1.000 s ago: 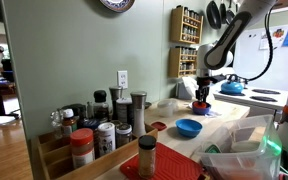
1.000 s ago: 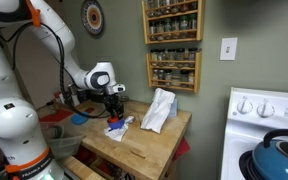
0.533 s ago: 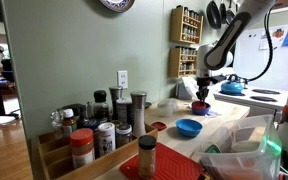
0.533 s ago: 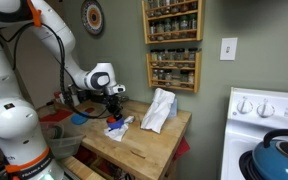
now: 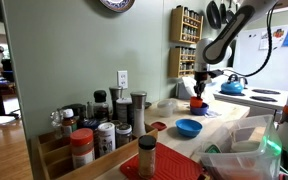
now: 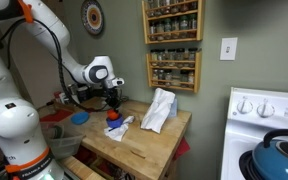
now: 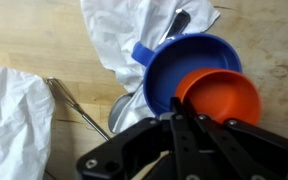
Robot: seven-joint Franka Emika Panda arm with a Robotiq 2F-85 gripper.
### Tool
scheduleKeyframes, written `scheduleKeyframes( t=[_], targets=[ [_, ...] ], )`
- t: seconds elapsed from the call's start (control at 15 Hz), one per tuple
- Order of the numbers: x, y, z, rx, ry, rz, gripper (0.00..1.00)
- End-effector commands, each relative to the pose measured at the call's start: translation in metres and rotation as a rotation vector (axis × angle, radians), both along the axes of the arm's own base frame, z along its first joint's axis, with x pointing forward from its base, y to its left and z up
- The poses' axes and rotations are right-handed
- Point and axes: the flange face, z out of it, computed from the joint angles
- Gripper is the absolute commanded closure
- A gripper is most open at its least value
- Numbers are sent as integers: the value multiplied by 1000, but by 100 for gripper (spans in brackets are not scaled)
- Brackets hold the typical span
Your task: Take the orange cup out of the bowl then pour the liquid in the other bowl into the cup
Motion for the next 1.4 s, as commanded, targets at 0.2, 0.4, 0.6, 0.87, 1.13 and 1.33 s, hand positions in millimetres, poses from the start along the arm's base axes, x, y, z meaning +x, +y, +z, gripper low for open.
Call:
scheduleKeyframes(
  t=[0.2, 0.4, 0.6, 0.87, 1.13, 1.33],
  targets=[
    [-4, 83, 33, 134, 46, 165, 99],
    [-4, 118, 26, 171, 76, 214, 99],
    [-4, 137, 11, 174, 82, 195, 99],
    [2, 146, -11, 130, 94, 122, 99],
    [8, 154, -28, 102, 68, 32, 99],
    [12, 163, -36, 104, 37, -19, 99]
  ],
)
